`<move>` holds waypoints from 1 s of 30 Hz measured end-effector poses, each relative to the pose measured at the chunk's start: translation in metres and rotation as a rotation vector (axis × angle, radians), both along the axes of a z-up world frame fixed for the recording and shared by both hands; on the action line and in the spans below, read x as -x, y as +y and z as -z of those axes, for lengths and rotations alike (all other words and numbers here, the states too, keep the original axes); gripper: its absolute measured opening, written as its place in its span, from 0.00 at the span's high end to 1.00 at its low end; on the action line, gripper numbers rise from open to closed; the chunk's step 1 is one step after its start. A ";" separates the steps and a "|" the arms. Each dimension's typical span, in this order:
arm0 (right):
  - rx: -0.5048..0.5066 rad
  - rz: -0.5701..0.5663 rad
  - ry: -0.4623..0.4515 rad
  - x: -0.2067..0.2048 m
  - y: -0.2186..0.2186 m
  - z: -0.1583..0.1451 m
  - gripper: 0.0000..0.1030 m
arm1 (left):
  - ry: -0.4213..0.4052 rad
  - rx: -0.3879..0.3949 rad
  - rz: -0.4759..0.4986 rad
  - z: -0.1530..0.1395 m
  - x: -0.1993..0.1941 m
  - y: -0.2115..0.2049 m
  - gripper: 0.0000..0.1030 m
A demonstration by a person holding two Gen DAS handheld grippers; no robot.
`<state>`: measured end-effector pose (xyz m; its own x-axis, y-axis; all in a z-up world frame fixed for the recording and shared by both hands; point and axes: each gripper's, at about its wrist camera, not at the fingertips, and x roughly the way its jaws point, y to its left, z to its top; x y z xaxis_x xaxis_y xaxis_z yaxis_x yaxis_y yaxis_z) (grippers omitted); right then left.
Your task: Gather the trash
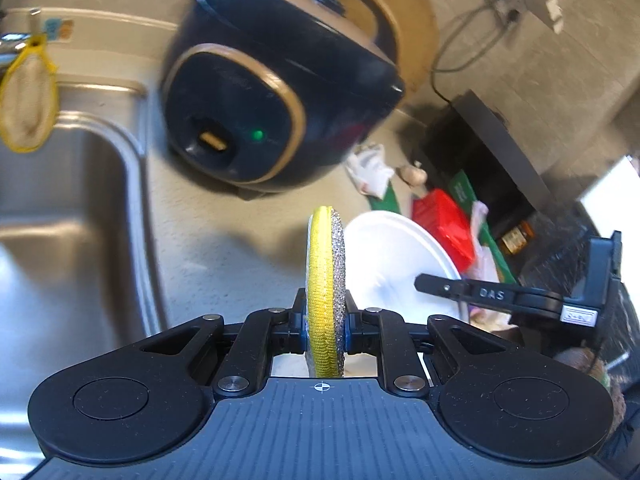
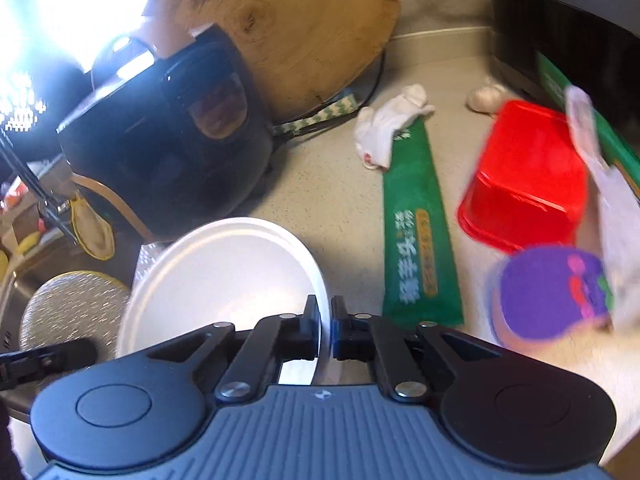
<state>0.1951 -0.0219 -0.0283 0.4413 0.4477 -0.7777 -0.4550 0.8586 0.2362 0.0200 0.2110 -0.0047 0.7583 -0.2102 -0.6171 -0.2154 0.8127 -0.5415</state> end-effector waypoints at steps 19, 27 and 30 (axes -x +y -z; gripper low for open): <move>-0.001 0.739 -0.103 0.115 -0.224 -0.034 0.95 | -0.010 0.000 0.712 0.001 -0.079 -0.180 0.82; 0.143 1.041 0.061 0.146 -0.340 0.083 0.95 | 0.122 -0.091 0.985 0.057 -0.115 -0.331 0.80; 0.111 1.067 0.187 0.147 -0.367 0.149 0.91 | 0.194 -0.188 0.994 0.090 -0.139 -0.372 0.80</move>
<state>0.0485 -0.3884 -0.1772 0.4314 -0.1727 -0.8855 0.5724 0.8111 0.1206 0.1594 -0.1605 -0.0948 0.1783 -0.5753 -0.7983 0.5305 0.7395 -0.4145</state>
